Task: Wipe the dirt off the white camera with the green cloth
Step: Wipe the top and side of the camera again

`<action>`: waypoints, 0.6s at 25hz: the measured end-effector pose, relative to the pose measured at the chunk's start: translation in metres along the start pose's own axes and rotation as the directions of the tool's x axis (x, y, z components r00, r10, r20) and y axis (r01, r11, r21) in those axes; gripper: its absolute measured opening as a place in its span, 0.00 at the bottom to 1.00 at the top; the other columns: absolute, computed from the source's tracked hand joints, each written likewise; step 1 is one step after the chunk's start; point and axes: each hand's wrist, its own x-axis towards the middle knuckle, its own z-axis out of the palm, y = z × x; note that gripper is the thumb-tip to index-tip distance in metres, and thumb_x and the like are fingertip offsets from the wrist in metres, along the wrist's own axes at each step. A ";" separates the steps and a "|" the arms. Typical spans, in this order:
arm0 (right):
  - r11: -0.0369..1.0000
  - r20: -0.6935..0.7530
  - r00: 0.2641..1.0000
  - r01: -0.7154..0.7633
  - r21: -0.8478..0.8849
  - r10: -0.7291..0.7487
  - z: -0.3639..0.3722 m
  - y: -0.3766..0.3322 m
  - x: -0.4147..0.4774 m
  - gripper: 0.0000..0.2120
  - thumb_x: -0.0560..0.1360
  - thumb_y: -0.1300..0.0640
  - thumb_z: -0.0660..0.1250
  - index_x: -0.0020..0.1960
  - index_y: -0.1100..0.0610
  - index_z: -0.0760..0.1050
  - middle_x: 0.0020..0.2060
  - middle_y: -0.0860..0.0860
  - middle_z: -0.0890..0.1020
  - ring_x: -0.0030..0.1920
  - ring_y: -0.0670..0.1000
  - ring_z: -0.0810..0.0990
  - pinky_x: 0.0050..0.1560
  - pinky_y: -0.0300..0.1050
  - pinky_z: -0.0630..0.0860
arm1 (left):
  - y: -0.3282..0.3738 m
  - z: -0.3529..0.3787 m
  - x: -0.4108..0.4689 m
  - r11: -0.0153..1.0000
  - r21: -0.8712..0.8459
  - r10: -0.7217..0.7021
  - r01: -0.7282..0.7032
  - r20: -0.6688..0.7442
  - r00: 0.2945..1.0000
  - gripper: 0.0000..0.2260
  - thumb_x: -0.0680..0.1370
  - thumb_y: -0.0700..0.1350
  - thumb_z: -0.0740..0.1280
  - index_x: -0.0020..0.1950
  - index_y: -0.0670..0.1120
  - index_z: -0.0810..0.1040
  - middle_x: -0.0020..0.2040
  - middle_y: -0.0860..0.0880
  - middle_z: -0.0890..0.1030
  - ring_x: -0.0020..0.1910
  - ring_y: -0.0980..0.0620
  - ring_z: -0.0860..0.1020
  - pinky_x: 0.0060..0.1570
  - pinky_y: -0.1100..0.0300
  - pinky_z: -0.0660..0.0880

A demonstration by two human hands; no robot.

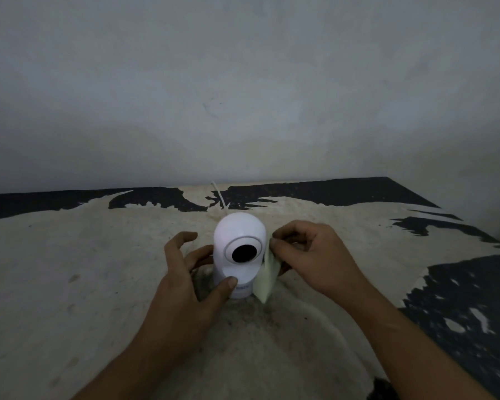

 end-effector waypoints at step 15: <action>0.816 0.053 0.945 -0.306 0.490 0.322 -0.022 0.019 0.015 0.03 0.78 0.60 0.64 0.49 0.58 0.76 0.41 0.56 0.81 0.40 0.55 0.80 0.41 0.49 0.79 | 0.002 -0.002 -0.001 0.999 -0.030 -0.038 0.039 0.037 0.999 0.34 0.64 0.56 0.68 0.62 0.62 0.50 0.64 0.54 0.74 0.57 0.62 0.71 0.57 0.62 0.66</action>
